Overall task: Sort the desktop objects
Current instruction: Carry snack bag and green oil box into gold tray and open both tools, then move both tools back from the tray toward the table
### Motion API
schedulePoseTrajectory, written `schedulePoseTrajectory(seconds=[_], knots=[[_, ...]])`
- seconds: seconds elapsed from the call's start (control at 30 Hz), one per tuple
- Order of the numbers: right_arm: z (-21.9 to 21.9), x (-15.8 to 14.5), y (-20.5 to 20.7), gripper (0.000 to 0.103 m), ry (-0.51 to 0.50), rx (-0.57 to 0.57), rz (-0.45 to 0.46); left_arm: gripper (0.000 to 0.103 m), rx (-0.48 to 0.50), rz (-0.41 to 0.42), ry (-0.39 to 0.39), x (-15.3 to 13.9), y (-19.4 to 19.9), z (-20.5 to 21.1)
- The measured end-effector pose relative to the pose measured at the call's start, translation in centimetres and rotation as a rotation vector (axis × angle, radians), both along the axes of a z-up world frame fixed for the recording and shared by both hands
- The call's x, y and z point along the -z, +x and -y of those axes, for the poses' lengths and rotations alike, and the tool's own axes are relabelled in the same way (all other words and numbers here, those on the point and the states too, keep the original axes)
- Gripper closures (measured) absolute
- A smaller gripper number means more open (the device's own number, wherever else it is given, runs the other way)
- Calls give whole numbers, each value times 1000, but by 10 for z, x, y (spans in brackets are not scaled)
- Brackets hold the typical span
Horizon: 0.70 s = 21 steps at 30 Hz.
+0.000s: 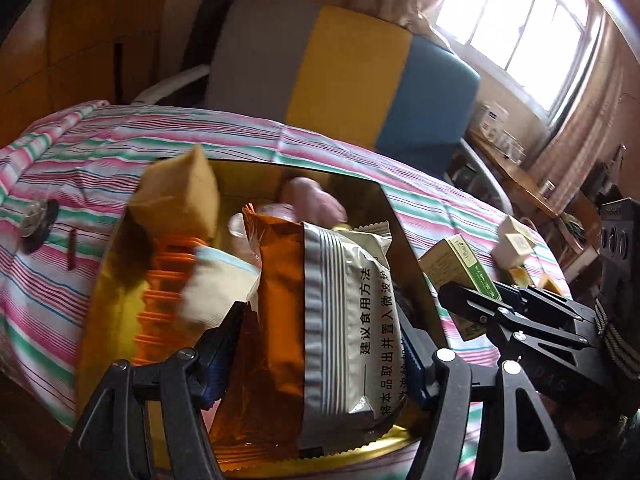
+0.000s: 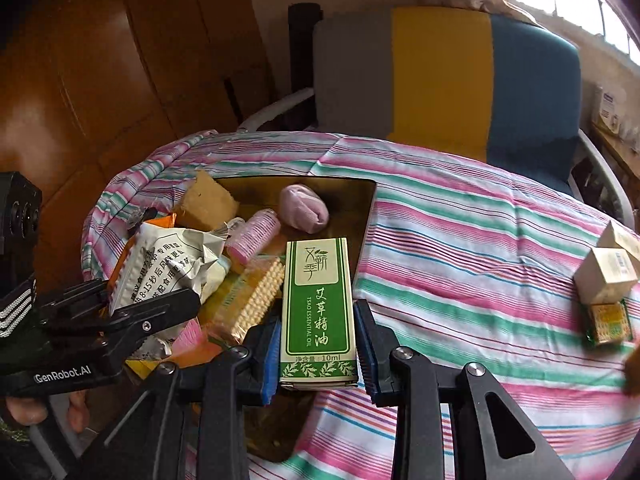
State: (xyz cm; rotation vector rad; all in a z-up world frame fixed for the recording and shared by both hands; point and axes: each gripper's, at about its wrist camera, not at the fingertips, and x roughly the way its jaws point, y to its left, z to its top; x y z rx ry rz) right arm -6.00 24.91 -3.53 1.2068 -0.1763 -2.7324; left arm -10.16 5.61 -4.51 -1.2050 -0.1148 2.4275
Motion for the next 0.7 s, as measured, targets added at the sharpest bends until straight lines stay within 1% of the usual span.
schedulePoseTrajectory(seconds=[0.17,0.3,0.43,0.53,0.6,0.67,0.7], knots=[[19,5,-34,70,13,-11,27,34,-39,-15,-40,5,-16,12],[27,8,-54,70,23,-4,41,34,-56,-20,-75,8,-23,12],[30,12,-67,70,24,-1,58,34,-73,-33,-103,9,-26,14],[33,14,-73,69,26,-2,62,33,-88,-63,-116,7,-25,16],[34,14,-73,66,27,2,65,31,-99,-85,-127,3,-24,16],[35,14,-71,55,25,-1,59,29,-105,-101,-130,-1,-23,17],[35,14,-70,53,24,-1,56,27,-107,-106,-133,-2,-22,17]])
